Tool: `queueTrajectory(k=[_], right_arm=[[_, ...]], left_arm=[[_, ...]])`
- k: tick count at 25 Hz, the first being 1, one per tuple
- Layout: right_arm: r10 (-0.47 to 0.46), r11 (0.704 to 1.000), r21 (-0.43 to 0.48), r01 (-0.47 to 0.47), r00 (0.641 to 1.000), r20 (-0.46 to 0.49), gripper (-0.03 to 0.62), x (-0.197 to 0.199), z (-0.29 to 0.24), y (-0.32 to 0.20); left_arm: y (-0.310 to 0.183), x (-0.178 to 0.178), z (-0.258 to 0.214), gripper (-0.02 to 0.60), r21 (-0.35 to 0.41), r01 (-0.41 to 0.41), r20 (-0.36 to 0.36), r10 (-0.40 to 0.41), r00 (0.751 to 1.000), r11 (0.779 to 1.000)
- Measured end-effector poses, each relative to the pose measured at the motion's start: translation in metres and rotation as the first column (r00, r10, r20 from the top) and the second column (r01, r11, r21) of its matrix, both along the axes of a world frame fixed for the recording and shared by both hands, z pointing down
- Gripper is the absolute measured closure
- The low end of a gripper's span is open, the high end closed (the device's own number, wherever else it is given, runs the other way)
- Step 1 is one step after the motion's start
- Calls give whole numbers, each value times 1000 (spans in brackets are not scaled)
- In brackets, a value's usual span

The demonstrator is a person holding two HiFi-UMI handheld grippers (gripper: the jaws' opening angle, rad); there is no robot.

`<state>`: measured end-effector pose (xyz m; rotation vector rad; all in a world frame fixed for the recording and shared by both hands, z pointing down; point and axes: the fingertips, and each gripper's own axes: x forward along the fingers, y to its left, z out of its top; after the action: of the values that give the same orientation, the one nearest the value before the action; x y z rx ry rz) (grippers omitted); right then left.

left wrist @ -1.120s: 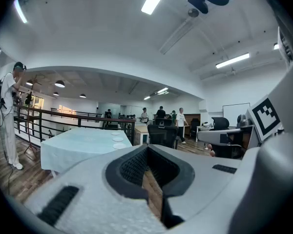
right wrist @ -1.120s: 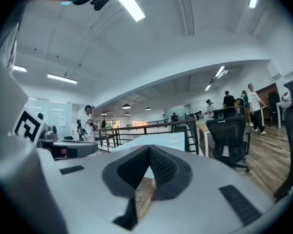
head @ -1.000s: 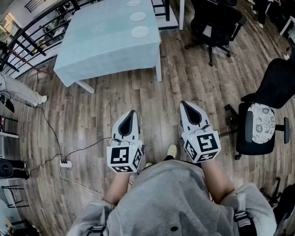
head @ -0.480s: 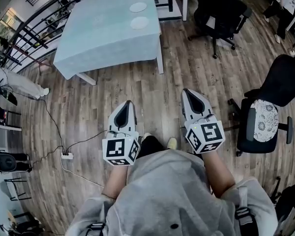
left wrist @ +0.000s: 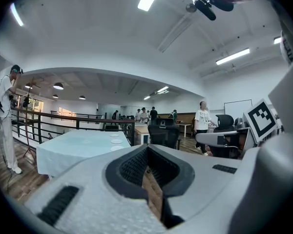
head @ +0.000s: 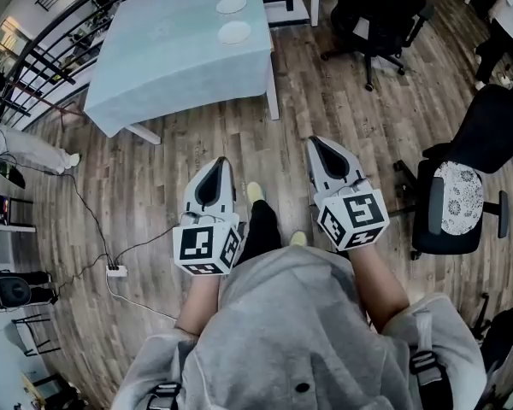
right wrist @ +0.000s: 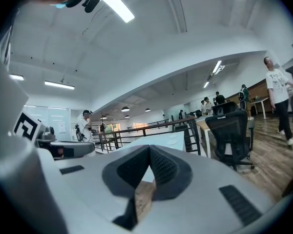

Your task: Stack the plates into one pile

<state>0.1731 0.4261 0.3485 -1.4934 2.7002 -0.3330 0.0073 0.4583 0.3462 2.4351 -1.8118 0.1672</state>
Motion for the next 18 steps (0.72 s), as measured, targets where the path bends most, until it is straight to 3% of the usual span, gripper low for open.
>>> queueTrajectory(k=[7, 18], right_arm=[[0, 1000, -1, 0, 1000, -30, 568, 1, -1, -40], [-27, 999, -23, 25, 994, -101, 568, -33, 10, -140]], left_arm=[[-36, -3, 4, 565, -5, -12, -14, 12, 1000, 1000], [-130, -30, 19, 565, -56, -23, -34, 21, 999, 998]])
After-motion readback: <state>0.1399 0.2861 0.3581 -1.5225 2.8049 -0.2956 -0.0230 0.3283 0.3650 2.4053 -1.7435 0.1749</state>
